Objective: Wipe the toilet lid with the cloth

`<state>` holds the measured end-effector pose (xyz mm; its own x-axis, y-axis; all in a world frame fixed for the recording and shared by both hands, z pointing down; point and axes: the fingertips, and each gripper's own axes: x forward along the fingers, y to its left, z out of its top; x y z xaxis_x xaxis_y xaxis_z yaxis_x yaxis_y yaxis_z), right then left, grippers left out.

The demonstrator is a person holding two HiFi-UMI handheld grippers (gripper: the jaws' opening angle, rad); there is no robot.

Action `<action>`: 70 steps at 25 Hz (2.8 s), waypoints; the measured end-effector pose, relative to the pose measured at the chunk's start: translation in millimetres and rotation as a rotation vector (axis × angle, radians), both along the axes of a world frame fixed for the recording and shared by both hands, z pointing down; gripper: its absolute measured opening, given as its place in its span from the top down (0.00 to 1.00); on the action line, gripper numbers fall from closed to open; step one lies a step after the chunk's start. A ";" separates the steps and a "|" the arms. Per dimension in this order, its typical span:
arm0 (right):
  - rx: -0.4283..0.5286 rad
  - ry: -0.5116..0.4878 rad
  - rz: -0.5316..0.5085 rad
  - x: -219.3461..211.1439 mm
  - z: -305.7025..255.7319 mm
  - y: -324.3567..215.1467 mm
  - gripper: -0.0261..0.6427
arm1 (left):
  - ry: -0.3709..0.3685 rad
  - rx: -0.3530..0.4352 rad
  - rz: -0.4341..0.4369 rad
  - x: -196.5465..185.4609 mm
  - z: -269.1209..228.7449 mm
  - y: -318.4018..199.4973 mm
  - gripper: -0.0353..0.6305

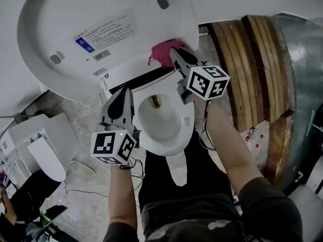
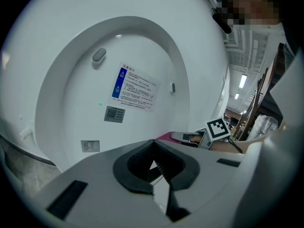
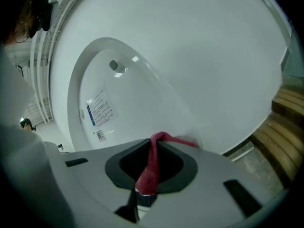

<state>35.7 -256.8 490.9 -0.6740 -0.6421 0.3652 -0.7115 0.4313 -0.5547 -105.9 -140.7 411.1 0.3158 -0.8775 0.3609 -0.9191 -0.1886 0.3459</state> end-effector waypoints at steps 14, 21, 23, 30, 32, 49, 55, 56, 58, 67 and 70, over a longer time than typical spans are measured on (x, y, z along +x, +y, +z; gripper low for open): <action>0.067 -0.032 -0.286 -10.2 -76.6 55.5 0.90 | -0.032 0.128 -0.124 30.3 -84.3 3.7 0.94; 0.155 -0.095 -0.358 -15.3 -166.1 59.9 0.90 | -0.092 0.231 -0.172 10.4 -162.4 19.7 0.94; 0.179 -0.086 -0.366 -16.2 -184.4 58.7 0.90 | -0.105 0.254 -0.189 -4.1 -179.8 20.4 0.94; 0.229 -0.063 -0.284 -36.7 -222.5 47.9 0.90 | -0.087 0.302 -0.156 -61.6 -207.3 8.5 0.94; 0.238 -0.054 -0.251 -46.9 -229.7 46.1 0.90 | -0.095 0.306 -0.138 -80.3 -208.8 6.2 0.94; 0.234 0.039 -0.051 -137.4 -233.5 75.5 0.90 | -0.029 0.330 0.296 -149.5 -199.5 -42.9 0.56; 0.195 0.064 0.009 -135.8 -218.9 85.5 0.90 | 0.005 0.294 0.340 -153.1 -180.9 -75.4 0.49; 0.189 0.067 0.011 -136.0 -216.8 86.5 0.90 | 0.011 0.289 0.344 -153.4 -179.0 -79.6 0.49; 0.181 0.073 0.019 -135.6 -214.5 86.5 0.90 | 0.013 0.285 0.361 -150.7 -177.5 -85.0 0.49; 0.187 0.043 0.037 -134.3 -220.1 84.5 0.90 | 0.000 0.248 0.393 -134.9 -170.7 -94.3 0.50; 0.187 0.040 0.028 -131.5 -220.5 89.0 0.90 | 0.028 0.224 0.372 -138.2 -172.4 -90.1 0.50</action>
